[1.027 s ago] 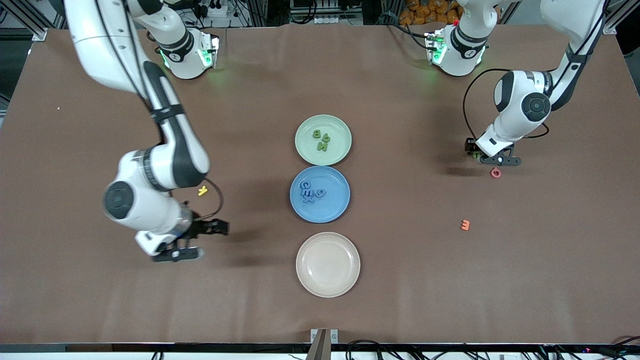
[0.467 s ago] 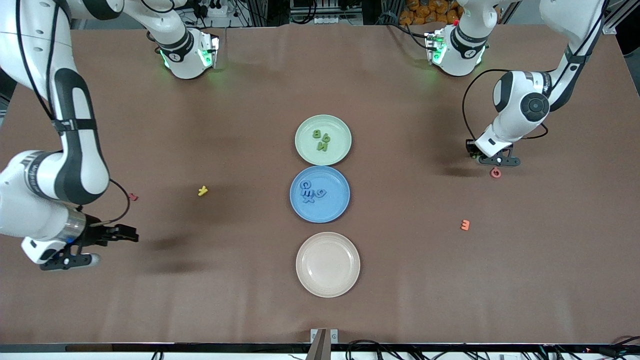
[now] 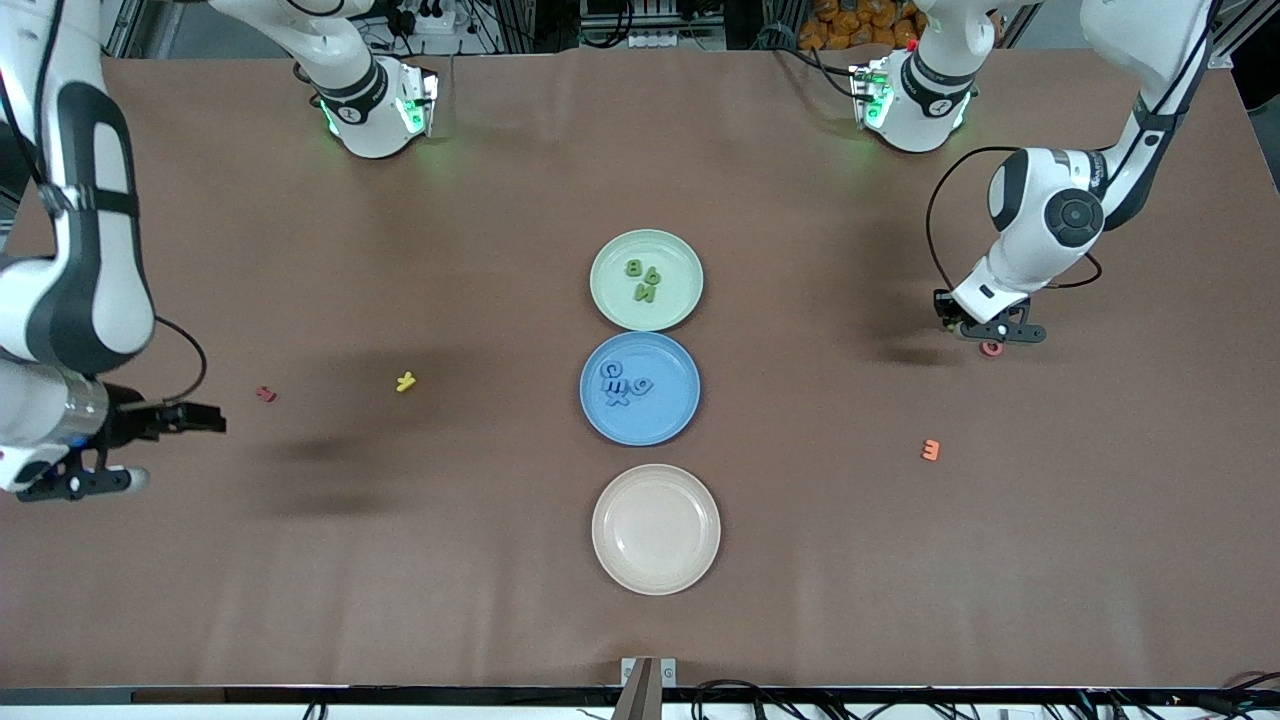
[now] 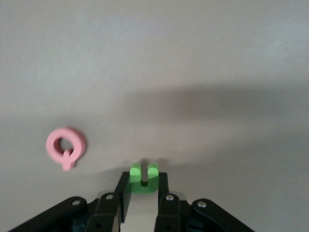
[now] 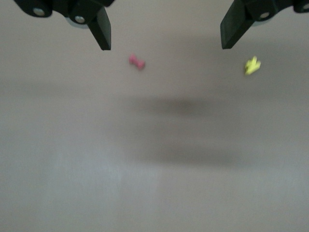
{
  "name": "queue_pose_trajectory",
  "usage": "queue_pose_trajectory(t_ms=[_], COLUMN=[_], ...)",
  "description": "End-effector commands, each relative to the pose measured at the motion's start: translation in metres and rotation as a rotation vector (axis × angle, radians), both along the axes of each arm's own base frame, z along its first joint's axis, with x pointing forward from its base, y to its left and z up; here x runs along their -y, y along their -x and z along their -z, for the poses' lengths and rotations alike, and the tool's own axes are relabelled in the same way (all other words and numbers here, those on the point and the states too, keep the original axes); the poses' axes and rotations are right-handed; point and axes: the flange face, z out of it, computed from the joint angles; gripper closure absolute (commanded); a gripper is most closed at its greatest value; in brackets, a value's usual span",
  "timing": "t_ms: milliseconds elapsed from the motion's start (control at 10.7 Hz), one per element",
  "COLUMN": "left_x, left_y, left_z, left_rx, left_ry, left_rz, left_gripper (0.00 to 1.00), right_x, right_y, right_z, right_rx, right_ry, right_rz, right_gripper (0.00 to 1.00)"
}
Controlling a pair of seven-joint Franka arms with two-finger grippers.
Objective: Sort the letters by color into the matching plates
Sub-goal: 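Grasp the green U with the left gripper while the right gripper withdraws, then carry the green U over the green plate with the left gripper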
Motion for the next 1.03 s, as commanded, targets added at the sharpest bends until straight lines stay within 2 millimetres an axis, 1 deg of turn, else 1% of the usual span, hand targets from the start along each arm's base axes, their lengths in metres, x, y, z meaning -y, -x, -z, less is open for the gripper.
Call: queue_pose_trajectory(t_ms=[0, 93, 187, 280, 373, 467, 560, 654, 747, 934], left_x=[0.055, 0.073, 0.097, 0.117, 0.145, 0.173, 0.201, 0.225, 0.253, 0.312], left_y=[-0.025, -0.037, -0.044, -0.049, -0.049, -0.047, -0.043, -0.039, -0.032, -0.015], left_z=[-0.019, -0.029, -0.041, -0.051, -0.061, -0.068, -0.075, -0.082, -0.085, -0.096], left_rx=[0.042, 0.025, 0.011, 0.001, -0.006, -0.01, -0.004, -0.002, -0.005, 0.01], left_ry=[0.025, 0.023, 0.021, 0.019, 0.024, 0.024, 0.025, 0.024, 0.023, 0.047], left_rz=[0.0, -0.032, -0.05, -0.08, -0.106, -0.147, -0.172, -0.192, -0.207, -0.244], left_gripper=[1.0, 1.0, 1.0, 1.0, 1.0, 1.0, 1.0, 1.0, 1.0, 1.0], right_x=[-0.01, -0.018, -0.023, -0.026, -0.03, -0.043, -0.064, -0.081, -0.094, -0.097], right_y=[0.062, 0.075, 0.087, 0.1, 0.115, 0.127, 0.135, 0.141, 0.142, 0.132], right_z=[-0.088, -0.114, -0.141, -0.163, -0.184, -0.201, -0.218, -0.23, -0.239, -0.235], right_rx=[-0.09, -0.09, -0.067, -0.066, -0.062, -0.061, -0.033, -0.001, 0.035, 0.111], right_ry=[0.025, 0.02, 0.016, 0.01, 0.005, 0.006, 0.014, 0.016, 0.015, 0.01], right_rz=[0.053, 0.058, 0.057, 0.065, 0.082, 0.094, 0.132, 0.176, 0.173, 0.181], right_gripper=[0.0, 0.0, 0.0, 0.0, 0.0, 0.0, 0.0, 0.0, 0.0, 0.0])
